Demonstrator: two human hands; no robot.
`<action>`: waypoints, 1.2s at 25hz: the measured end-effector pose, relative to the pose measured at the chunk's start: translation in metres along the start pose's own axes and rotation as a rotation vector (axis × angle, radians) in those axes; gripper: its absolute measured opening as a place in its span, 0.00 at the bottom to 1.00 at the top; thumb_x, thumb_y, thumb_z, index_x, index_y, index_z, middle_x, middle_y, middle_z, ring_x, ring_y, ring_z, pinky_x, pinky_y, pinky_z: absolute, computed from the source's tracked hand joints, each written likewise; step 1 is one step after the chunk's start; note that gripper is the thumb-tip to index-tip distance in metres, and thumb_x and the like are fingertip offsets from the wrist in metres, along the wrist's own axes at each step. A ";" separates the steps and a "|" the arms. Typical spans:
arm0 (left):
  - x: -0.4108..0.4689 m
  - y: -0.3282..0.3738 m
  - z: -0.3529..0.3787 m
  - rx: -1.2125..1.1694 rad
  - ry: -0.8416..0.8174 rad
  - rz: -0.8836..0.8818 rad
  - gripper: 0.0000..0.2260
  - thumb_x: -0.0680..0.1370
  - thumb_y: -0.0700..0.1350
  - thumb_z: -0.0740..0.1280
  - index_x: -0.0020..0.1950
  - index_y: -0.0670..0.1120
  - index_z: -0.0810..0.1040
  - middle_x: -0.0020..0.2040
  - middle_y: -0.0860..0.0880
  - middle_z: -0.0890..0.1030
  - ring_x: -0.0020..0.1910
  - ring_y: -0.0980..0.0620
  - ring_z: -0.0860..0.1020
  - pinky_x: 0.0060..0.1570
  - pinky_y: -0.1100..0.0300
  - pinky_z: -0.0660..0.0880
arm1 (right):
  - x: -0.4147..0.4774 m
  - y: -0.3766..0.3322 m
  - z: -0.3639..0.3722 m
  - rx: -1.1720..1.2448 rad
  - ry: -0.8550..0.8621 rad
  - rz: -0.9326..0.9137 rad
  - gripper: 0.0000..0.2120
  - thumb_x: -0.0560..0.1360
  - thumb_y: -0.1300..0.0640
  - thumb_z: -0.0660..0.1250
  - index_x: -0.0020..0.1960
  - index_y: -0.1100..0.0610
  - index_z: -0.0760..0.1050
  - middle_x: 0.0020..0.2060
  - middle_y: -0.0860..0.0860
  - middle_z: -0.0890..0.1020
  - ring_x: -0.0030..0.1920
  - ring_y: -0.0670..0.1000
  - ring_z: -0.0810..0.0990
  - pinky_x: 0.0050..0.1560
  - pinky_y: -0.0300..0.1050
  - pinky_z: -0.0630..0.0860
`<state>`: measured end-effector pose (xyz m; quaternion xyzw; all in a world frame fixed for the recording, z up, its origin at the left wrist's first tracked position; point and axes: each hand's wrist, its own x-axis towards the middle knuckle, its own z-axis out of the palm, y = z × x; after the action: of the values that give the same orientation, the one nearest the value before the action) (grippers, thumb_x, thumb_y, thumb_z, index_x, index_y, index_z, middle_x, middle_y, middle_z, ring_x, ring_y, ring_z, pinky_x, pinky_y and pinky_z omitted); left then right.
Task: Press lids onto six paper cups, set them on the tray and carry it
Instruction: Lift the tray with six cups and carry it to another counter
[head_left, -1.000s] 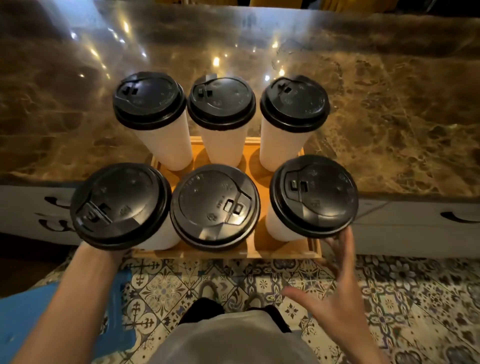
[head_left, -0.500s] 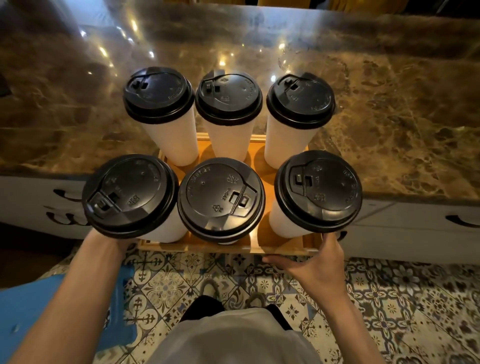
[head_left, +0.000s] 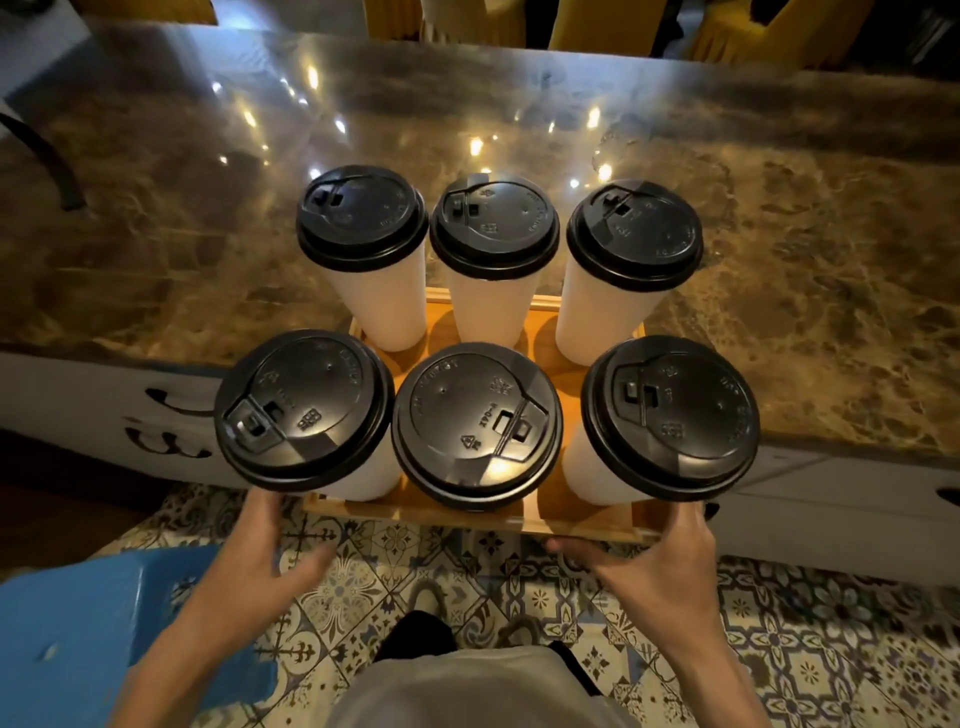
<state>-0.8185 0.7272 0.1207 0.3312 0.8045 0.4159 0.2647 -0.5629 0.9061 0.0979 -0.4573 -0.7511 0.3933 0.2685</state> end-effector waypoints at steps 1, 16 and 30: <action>0.000 -0.002 0.006 0.040 0.007 0.032 0.41 0.60 0.59 0.78 0.67 0.49 0.65 0.58 0.59 0.70 0.54 0.67 0.69 0.51 0.67 0.66 | 0.002 0.002 0.000 -0.016 0.002 0.006 0.59 0.51 0.20 0.70 0.72 0.53 0.64 0.68 0.54 0.74 0.70 0.57 0.71 0.66 0.64 0.73; 0.076 -0.001 0.011 -0.036 0.038 0.306 0.33 0.59 0.66 0.75 0.61 0.68 0.66 0.60 0.55 0.70 0.61 0.54 0.72 0.50 0.69 0.74 | 0.047 -0.021 0.014 -0.113 0.092 -0.097 0.59 0.58 0.25 0.70 0.78 0.57 0.56 0.77 0.50 0.60 0.72 0.26 0.40 0.74 0.72 0.54; 0.142 0.023 -0.002 0.102 -0.012 0.198 0.36 0.55 0.72 0.72 0.60 0.63 0.68 0.58 0.52 0.77 0.56 0.54 0.76 0.52 0.50 0.77 | 0.113 -0.034 0.015 -0.340 -0.016 -0.022 0.62 0.55 0.26 0.70 0.78 0.60 0.57 0.76 0.55 0.64 0.77 0.54 0.59 0.76 0.55 0.59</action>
<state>-0.9039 0.8430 0.1202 0.4244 0.7864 0.3967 0.2099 -0.6406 0.9930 0.1232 -0.4845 -0.8140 0.2613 0.1855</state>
